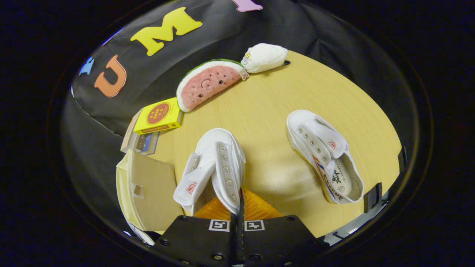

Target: Open the storage box then place both shoes into the box .Put the left shoe in first, then the right shoe, with the right side of both shoes facing outward in a uniform manner.

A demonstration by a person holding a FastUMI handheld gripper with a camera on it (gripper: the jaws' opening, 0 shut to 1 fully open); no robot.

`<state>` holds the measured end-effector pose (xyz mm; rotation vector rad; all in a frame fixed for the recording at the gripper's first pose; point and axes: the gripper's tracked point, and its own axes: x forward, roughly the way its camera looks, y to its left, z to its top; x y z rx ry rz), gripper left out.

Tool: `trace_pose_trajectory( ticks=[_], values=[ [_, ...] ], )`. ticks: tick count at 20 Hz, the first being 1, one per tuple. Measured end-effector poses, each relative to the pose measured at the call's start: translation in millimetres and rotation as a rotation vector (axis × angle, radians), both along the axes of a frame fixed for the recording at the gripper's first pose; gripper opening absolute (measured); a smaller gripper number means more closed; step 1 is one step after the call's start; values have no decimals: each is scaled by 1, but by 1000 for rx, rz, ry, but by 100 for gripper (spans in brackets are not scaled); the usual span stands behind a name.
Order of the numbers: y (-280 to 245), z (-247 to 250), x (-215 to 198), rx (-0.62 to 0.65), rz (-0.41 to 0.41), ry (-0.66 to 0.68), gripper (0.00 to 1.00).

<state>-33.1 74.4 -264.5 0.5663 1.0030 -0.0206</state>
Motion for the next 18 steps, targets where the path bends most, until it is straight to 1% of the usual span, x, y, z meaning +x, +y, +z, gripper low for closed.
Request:
trace_pose_trajectory(
  ticks=[5, 8, 12, 18],
  values=[
    [43, 60, 3, 51, -40, -57, 0],
    [75, 91, 1, 74, -45, -94, 0],
    [125, 122, 0, 100, -33, -128, 0],
    [207, 140, -5, 98, 23, -147, 0]
  ],
)
